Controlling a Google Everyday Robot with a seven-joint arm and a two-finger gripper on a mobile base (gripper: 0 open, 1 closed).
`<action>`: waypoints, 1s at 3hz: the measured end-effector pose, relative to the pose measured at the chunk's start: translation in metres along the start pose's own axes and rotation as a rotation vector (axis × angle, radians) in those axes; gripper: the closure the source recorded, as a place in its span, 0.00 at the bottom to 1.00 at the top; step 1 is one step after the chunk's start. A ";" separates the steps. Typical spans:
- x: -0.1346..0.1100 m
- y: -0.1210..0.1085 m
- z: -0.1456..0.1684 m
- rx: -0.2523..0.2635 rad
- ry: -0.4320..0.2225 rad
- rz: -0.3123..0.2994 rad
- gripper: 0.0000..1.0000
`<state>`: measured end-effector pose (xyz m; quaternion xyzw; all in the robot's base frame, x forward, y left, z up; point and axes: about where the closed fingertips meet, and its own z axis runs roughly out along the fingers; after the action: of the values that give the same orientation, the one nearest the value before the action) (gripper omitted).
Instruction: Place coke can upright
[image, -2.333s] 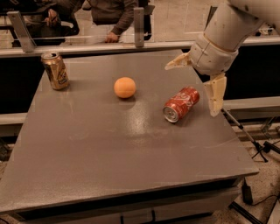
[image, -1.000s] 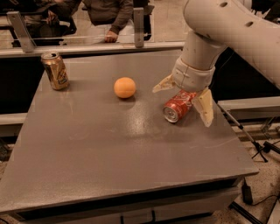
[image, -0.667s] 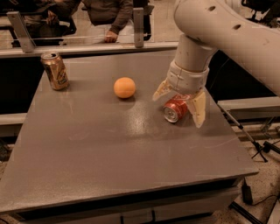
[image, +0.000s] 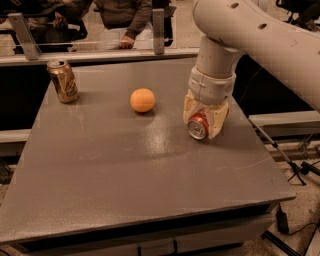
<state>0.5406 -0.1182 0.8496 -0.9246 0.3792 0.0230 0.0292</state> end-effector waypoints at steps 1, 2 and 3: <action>-0.004 -0.005 -0.026 0.059 -0.067 0.110 0.95; -0.019 -0.010 -0.050 0.138 -0.165 0.204 1.00; -0.031 -0.016 -0.071 0.229 -0.297 0.321 1.00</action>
Offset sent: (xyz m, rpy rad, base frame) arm -0.0293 0.0217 0.0870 0.3207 0.1279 -0.3138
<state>0.5311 -0.0904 0.9226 -0.8295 0.5131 0.1199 0.1852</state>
